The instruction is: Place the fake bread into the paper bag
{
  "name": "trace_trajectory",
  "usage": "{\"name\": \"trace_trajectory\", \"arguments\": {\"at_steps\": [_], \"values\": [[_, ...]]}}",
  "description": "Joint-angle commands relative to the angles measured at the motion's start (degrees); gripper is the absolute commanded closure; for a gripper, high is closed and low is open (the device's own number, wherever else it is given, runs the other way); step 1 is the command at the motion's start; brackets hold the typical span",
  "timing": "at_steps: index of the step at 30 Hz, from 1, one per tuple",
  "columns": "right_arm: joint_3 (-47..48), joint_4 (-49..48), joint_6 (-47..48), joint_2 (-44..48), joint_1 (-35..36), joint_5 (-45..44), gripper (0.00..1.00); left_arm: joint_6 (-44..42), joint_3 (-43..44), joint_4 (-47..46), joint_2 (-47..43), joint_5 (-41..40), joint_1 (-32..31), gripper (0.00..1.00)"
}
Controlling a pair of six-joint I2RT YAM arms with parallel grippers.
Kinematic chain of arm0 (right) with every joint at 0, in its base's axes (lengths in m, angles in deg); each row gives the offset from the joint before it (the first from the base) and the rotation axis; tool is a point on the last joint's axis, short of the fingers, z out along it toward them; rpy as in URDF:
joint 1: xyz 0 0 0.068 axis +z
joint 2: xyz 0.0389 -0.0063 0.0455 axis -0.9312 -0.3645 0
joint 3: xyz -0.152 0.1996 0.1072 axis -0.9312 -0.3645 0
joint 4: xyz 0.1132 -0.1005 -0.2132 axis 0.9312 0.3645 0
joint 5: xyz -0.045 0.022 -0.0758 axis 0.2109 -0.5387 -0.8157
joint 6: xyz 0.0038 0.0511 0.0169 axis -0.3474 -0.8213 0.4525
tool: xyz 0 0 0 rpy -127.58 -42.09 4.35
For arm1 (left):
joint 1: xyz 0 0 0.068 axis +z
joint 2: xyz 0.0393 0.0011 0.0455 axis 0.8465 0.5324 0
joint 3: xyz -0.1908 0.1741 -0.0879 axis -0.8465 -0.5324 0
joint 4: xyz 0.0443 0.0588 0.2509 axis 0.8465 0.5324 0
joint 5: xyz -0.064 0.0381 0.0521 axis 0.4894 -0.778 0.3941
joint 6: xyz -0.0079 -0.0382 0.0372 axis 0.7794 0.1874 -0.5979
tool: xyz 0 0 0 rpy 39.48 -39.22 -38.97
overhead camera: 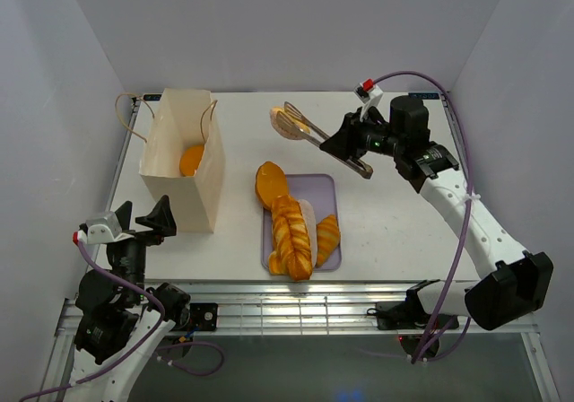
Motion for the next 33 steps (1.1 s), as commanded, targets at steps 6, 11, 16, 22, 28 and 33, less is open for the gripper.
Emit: {"name": "trace_trajectory", "arguments": {"at_steps": [6, 11, 16, 22, 28, 33], "values": [[8.5, 0.7, -0.1, 4.2, 6.1, 0.0, 0.63, -0.5, 0.0, -0.8, -2.7, 0.6, -0.2, 0.02], [13.9, 1.7, 0.2, 3.9, 10.3, -1.7, 0.64, -0.5, -0.1, -0.8, -2.6, 0.6, -0.2, 0.02], [18.9, 3.6, 1.0, 2.0, 13.3, -2.3, 0.64, -0.4, -0.1, -0.8, -2.7, 0.4, -0.2, 0.02], [25.4, 4.9, 1.6, -1.5, 18.2, -2.9, 0.64, -0.5, -0.1, -0.8, -2.7, 0.4, -0.2, 0.02], [31.5, 5.3, 1.9, -5.4, 21.9, -3.1, 0.65, -0.5, -0.1, -0.8, -2.6, 0.4, -0.2, 0.02], [34.8, 5.3, 2.4, -9.1, 24.6, -3.7, 0.64, -0.4, -0.1, -0.8, -2.8, 0.4, -0.2, 0.02]]}}
